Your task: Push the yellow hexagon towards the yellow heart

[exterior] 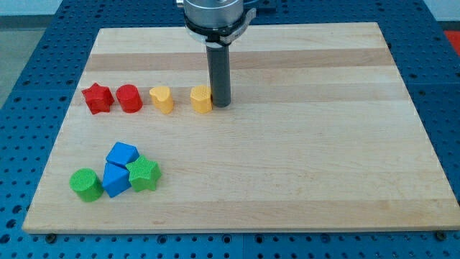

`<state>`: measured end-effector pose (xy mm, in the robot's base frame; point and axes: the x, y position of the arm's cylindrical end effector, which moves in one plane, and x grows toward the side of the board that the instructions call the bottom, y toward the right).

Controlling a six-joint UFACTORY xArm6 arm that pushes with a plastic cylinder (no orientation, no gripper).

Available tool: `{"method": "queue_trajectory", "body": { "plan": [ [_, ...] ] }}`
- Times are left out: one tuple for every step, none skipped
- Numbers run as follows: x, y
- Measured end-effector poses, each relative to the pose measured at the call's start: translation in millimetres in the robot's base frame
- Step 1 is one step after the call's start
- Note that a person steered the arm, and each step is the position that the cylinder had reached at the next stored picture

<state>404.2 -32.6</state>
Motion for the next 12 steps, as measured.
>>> {"method": "queue_trajectory", "body": {
  "plan": [
    [0.0,0.0],
    [0.4,-2.8],
    [2.5,-4.6],
    [3.2,-4.9],
    [3.2,-5.7],
    [5.2,-9.9],
    [9.7,-11.0],
    [9.7,-12.2],
    [9.7,-18.8],
    [9.7,-23.5],
    [9.9,-21.9],
    [25.7,-16.3]
  ]
}}
